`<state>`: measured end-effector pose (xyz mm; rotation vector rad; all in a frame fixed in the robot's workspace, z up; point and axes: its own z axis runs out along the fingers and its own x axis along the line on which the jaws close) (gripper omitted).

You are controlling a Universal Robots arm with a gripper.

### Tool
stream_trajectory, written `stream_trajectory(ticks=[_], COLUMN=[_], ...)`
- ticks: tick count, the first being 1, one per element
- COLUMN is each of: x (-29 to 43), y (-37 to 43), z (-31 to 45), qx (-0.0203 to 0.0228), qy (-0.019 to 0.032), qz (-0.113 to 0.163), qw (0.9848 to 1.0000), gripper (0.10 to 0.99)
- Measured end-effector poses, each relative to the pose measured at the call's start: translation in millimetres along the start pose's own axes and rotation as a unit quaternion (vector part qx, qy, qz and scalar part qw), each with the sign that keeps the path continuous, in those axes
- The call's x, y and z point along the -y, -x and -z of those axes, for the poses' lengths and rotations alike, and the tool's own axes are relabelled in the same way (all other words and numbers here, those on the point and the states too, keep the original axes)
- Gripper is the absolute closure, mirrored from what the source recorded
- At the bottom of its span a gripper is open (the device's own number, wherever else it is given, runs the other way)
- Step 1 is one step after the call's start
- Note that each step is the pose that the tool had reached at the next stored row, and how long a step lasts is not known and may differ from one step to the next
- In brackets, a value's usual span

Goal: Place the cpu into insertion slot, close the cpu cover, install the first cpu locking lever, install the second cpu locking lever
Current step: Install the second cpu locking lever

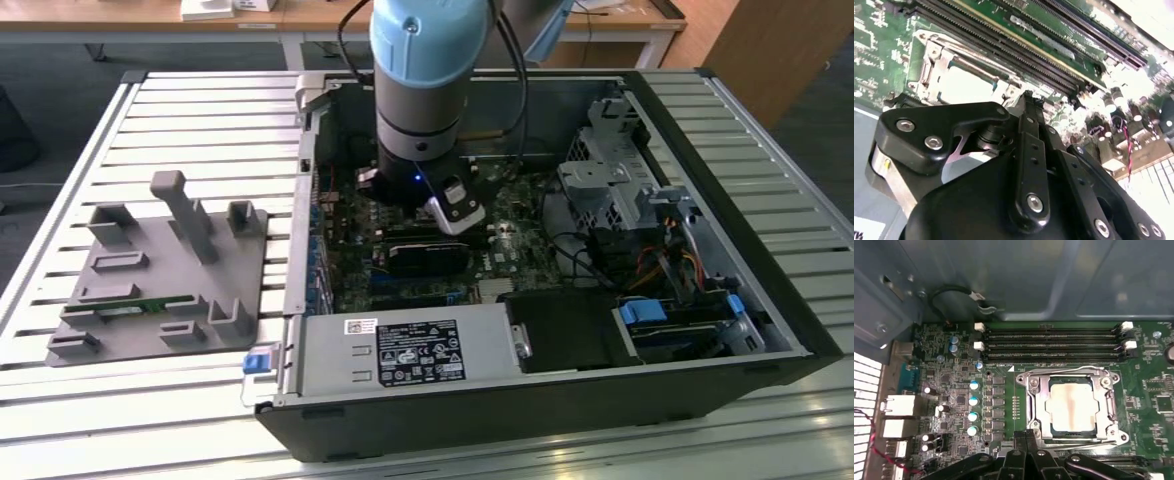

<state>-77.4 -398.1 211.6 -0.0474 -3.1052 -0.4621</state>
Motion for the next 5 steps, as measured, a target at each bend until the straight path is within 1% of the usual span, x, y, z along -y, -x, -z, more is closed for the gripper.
stream_trajectory(ticks=[5], x=[-3.7], y=[-0.1], z=[12.0], qx=[0.0002], qy=[0.0000], qz=[-0.001], qw=[1.0000], gripper=[0.980])
